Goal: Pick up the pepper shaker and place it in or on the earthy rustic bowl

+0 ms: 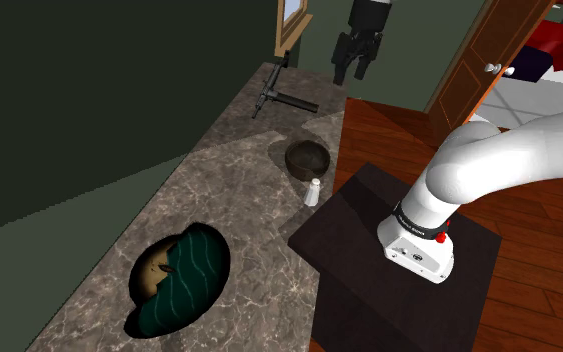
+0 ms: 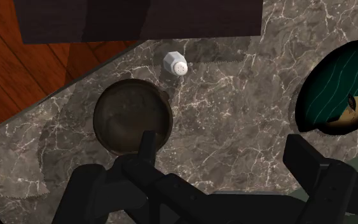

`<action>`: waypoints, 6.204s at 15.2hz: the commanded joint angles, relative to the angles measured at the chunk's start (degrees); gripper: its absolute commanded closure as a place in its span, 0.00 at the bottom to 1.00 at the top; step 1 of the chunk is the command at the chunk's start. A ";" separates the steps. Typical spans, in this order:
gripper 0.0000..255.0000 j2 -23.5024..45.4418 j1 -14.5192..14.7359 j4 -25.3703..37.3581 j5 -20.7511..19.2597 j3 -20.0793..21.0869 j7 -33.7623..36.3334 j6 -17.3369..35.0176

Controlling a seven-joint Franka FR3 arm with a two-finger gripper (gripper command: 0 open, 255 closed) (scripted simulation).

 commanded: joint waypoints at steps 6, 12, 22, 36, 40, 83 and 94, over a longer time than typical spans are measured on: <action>0.00 2.70 1.01 -7.46 -0.18 0.74 -2.40 7.87; 0.00 8.68 2.24 -14.73 -0.29 1.66 -5.19 18.40; 0.00 26.68 4.04 -21.65 -0.53 3.27 -9.46 38.86; 0.00 39.17 4.79 -24.14 0.06 3.95 -10.80 52.72; 0.00 39.17 4.79 -24.14 0.06 3.95 -10.80 52.72; 1.00 13.99 4.29 -15.14 -1.76 3.19 -8.78 18.57; 1.00 30.31 -1.54 5.65 -7.53 -4.27 -18.59 13.78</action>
